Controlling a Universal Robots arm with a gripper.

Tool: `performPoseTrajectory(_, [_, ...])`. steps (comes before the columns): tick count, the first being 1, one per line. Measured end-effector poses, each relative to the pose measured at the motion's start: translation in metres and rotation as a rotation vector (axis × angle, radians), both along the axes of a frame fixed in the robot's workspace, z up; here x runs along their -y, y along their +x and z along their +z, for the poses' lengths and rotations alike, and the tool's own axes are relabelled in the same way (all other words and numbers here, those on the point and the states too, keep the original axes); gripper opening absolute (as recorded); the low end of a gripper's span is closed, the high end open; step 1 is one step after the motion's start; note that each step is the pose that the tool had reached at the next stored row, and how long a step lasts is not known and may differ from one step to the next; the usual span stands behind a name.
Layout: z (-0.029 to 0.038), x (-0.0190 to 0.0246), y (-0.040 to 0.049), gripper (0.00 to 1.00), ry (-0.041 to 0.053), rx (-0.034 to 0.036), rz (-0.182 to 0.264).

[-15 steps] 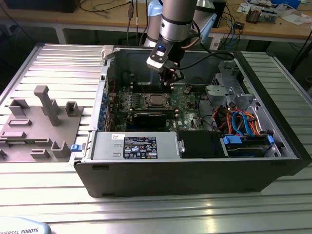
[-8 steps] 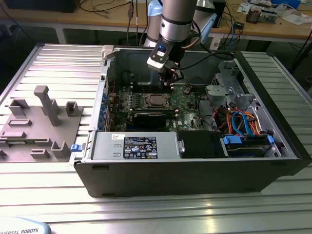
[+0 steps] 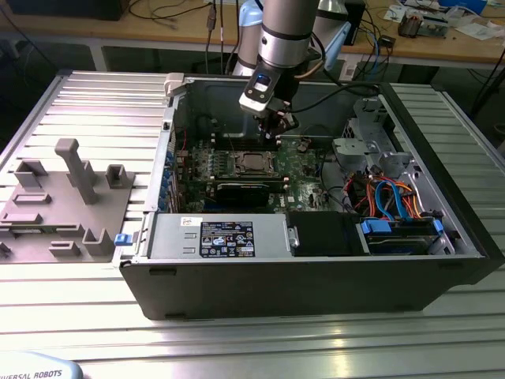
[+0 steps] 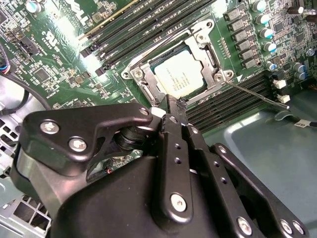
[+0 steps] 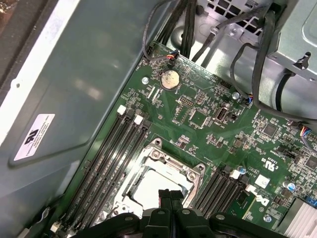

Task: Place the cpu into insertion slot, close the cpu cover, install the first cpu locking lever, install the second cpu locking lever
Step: 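Install the first cpu locking lever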

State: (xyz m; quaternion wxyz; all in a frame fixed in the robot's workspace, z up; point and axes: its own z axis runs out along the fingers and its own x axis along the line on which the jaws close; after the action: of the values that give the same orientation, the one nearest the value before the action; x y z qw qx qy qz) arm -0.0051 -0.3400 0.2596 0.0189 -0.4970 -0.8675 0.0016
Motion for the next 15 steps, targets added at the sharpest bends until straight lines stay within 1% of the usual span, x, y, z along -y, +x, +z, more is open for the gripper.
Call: performPoseTrajectory(15, [0.0000, 0.0000, 0.0000, 0.11, -0.0001, 0.0000, 0.038])
